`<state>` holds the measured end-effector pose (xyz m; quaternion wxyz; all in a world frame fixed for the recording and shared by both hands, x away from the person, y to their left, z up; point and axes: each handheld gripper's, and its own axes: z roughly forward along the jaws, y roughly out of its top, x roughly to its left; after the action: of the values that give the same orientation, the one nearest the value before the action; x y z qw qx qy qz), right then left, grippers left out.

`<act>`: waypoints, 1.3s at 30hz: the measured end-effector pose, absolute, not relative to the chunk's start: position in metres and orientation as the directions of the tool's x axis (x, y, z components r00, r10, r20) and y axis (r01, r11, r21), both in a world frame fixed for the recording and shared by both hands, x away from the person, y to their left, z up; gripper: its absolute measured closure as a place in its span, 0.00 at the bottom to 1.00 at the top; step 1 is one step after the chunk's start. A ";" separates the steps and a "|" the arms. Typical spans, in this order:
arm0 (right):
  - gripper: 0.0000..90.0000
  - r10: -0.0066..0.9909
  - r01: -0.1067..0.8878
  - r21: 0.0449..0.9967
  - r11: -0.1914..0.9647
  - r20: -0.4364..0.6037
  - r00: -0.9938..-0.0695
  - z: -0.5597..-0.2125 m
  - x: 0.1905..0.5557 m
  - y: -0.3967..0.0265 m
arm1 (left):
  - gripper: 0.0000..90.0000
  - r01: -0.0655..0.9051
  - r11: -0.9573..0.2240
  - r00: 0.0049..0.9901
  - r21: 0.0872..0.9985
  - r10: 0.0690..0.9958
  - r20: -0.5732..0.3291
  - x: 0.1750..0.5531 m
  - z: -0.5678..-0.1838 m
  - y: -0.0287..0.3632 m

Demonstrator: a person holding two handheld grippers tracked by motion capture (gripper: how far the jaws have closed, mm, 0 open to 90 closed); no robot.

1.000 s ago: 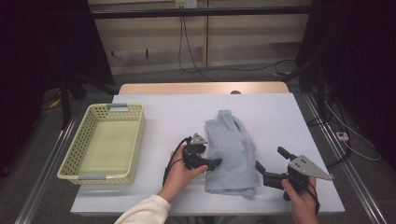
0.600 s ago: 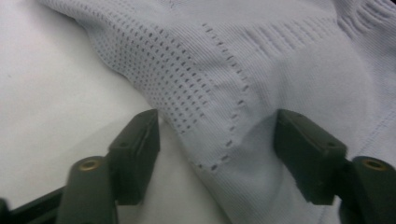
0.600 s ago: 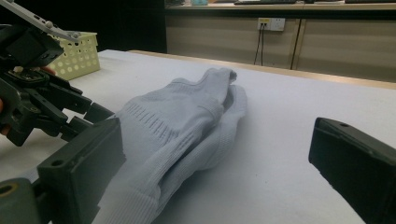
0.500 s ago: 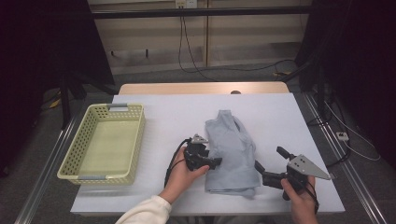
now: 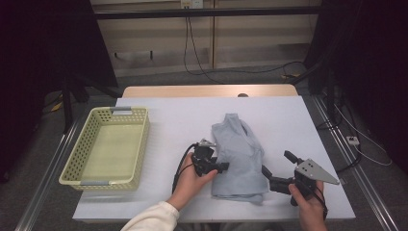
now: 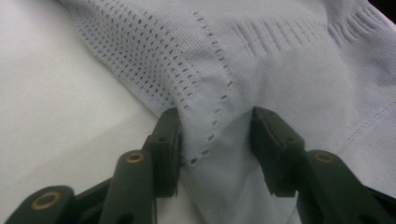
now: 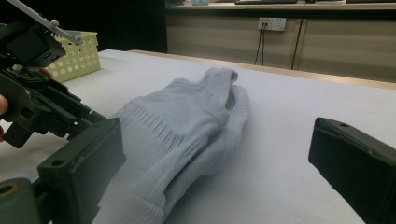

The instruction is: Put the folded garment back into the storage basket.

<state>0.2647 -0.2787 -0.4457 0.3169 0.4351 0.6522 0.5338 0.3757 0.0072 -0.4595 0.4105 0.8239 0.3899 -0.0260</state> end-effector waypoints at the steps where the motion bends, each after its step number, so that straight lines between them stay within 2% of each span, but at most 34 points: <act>1: 0.03 0.906 0.230 0.972 0.051 0.052 -0.420 -0.446 0.265 -0.279 | 0.66 0.673 -0.351 0.688 0.651 0.620 -0.378 0.376 -0.460 0.007; 8: 0.04 0.908 0.231 0.972 0.051 0.051 -0.416 -0.446 0.265 -0.279 | 0.78 0.700 -0.323 0.668 0.637 0.612 -0.424 0.377 -0.461 0.009; 14: 0.04 0.906 0.228 0.972 0.055 0.048 -0.421 -0.446 0.265 -0.279 | 0.82 0.697 -0.319 0.668 0.642 0.615 -0.420 0.376 -0.460 0.010; 27: 0.04 0.908 0.230 0.972 0.049 0.052 -0.416 -0.445 0.263 -0.281 | 0.84 0.722 -0.312 0.653 0.617 0.603 -0.458 0.381 -0.450 0.022; 39: 0.04 0.909 0.227 0.973 0.052 0.048 -0.414 -0.445 0.263 -0.281 | 0.83 0.749 -0.285 0.611 0.598 0.646 -0.457 0.386 -0.441 0.063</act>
<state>0.2628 -0.2811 -0.4450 0.3203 0.4364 0.6506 0.5326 0.3856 0.0630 -0.4413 0.4087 0.7991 0.4365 -0.0629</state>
